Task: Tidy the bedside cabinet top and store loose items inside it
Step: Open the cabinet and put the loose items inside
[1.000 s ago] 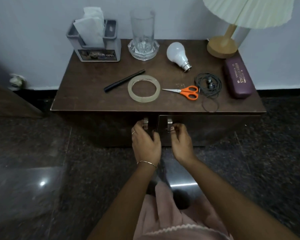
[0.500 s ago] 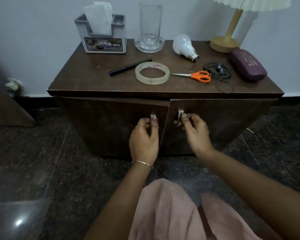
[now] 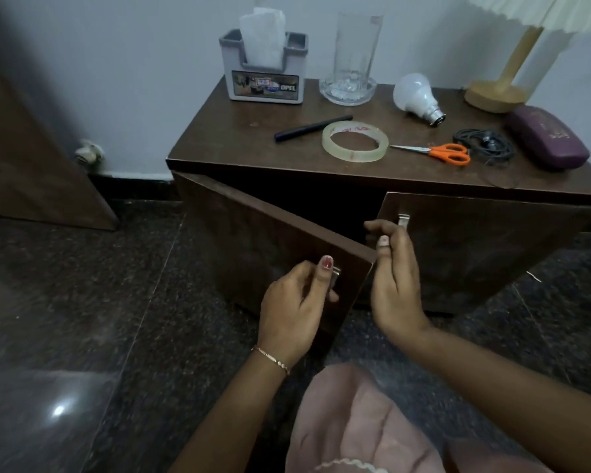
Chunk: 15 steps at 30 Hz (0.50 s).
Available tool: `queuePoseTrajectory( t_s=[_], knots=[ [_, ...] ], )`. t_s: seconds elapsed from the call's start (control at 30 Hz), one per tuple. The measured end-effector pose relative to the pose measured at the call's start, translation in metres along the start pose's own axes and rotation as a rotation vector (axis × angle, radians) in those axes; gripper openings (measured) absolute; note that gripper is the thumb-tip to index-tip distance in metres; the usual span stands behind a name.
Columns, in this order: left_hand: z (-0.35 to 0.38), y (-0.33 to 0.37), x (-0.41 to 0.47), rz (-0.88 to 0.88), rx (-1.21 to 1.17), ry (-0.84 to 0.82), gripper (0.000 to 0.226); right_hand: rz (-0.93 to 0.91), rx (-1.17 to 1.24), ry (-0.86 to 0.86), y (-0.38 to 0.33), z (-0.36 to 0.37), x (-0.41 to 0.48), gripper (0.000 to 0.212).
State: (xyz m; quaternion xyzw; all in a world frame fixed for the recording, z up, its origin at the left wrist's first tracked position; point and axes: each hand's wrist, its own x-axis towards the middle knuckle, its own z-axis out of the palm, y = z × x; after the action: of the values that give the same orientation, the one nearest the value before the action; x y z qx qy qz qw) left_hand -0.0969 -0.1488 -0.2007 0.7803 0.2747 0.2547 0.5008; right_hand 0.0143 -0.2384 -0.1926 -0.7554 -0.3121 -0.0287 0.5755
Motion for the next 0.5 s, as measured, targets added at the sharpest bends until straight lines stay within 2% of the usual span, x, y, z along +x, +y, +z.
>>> queuePoseTrajectory(
  t_s=[0.07, 0.17, 0.27, 0.37, 0.5],
  knots=[
    [-0.012, -0.002, -0.011, 0.018, -0.027, -0.001, 0.052, 0.007, 0.154, -0.137, -0.010, 0.001, -0.008, 0.031],
    [-0.030, -0.009, -0.028, -0.002, -0.109, 0.009, 0.059, -0.148, 0.189, -0.363, -0.016, -0.001, -0.022, 0.045],
    [-0.048, -0.021, -0.042, -0.036, -0.192, 0.030, 0.081, -0.347, 0.137, -0.595, -0.026, 0.007, -0.027, 0.052],
    [-0.065, -0.030, -0.051, -0.040, -0.246, 0.062, 0.090, -0.553, 0.045, -0.785, -0.042, 0.020, -0.020, 0.057],
    [-0.090, -0.038, -0.058, -0.029, -0.240, 0.071, 0.090, -0.730, -0.030, -0.884, -0.055, 0.050, -0.020, 0.072]
  ],
)
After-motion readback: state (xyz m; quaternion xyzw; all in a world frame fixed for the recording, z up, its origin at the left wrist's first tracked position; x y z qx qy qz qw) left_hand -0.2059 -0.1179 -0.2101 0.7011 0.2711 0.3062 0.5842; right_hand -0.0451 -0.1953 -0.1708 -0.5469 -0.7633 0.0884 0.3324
